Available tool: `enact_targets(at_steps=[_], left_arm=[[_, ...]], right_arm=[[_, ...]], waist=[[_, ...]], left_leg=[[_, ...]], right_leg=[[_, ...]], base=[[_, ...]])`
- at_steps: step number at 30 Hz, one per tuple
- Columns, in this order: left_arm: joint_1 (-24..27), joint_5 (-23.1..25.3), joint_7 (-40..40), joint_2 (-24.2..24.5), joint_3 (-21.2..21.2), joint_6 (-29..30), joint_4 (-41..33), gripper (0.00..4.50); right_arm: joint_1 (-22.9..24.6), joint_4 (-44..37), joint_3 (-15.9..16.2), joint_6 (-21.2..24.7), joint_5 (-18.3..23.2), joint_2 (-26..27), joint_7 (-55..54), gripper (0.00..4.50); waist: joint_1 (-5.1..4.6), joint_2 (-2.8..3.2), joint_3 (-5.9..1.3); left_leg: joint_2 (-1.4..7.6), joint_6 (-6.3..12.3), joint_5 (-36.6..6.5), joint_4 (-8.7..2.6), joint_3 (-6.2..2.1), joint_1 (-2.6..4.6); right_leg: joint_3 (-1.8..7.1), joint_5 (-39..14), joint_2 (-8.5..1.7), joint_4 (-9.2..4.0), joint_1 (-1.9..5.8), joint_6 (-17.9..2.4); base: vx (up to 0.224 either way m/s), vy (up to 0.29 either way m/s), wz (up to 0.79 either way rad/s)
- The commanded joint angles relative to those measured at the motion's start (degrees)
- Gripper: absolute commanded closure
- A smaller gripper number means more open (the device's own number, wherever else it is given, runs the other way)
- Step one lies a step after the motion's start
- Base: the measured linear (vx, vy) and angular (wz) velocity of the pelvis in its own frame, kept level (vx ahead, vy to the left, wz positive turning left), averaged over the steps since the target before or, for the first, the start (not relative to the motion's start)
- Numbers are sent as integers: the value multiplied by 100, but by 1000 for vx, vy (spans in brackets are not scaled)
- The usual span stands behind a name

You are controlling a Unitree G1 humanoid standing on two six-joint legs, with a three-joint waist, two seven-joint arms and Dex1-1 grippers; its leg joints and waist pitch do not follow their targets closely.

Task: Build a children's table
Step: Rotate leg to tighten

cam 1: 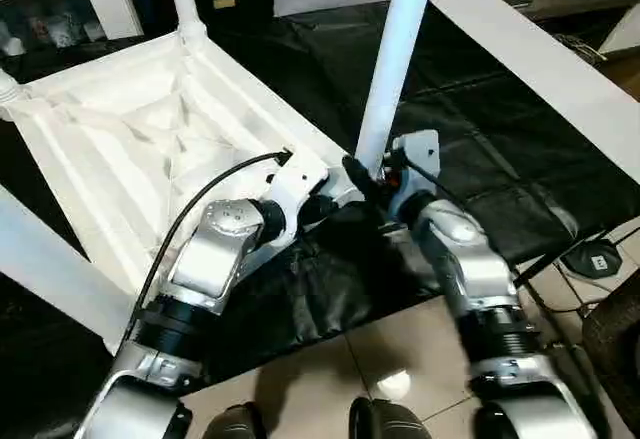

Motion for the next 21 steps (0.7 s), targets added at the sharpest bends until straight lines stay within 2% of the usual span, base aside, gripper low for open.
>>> enact_targets(at_steps=[1,2,4,6,8,12,15,18,21], left_arm=[[50,-237,-433,65,-171,-299,-223,450],[60,-246,-531,129,-188,-339,-217,450],[101,-270,-991,461,-303,-528,-165,450],[110,-294,-1201,601,-331,-654,-118,450],[121,-368,-1523,784,-369,-826,-62,450],[143,-517,-2198,1100,-507,-1122,9,450],[110,-543,-2687,1348,-658,-1472,165,450],[71,-578,-3001,1457,-718,-1718,292,450],[37,-632,-3334,1553,-777,-1907,375,450]], right_arm=[[72,-19,141,-173,117,-159,607,93],[76,-35,156,-253,135,-267,795,81],[50,-22,207,-431,280,-753,1656,81],[38,-1,276,-494,342,-995,2116,81],[6,81,382,-611,410,-1300,2694,81],[-89,266,497,-793,491,-1646,3497,81],[-144,352,655,-841,625,-1904,4310,81],[-214,421,779,-752,687,-2014,4733,118],[-290,576,900,-834,649,-2075,5013,140]], waist=[[28,-44,-415],[39,-46,-413],[63,-51,-418],[91,-42,-420],[114,-45,-427],[124,-42,-442],[162,-58,-460],[212,-52,-468],[240,-53,-474]], left_leg=[[406,936,-199,-316,-143,88],[403,974,-171,-312,-139,86],[402,1026,-205,-303,-140,90],[416,1057,-205,-291,-130,101],[427,1031,-226,-288,-130,111],[444,1023,-195,-283,-132,120],[440,1104,-124,-258,-125,119],[455,1117,-63,-255,-118,133],[465,1021,-165,-258,-115,133]], right_leg=[[275,-201,-355,-329,370,-1606],[278,-146,-354,-324,367,-1628],[274,-175,-350,-325,371,-1634],[274,-171,-347,-316,357,-1667],[269,-229,-344,-307,346,-1694],[269,-227,-353,-291,338,-1743],[266,-139,-353,-267,342,-1781],[258,-96,-343,-242,327,-1812],[247,-314,-351,-252,318,-1800]], base=[[0,0,0],[0,0,0],[0,0,0],[0,0,0],[0,0,0],[0,0,0],[0,0,0],[0,0,0],[0,0,0]])
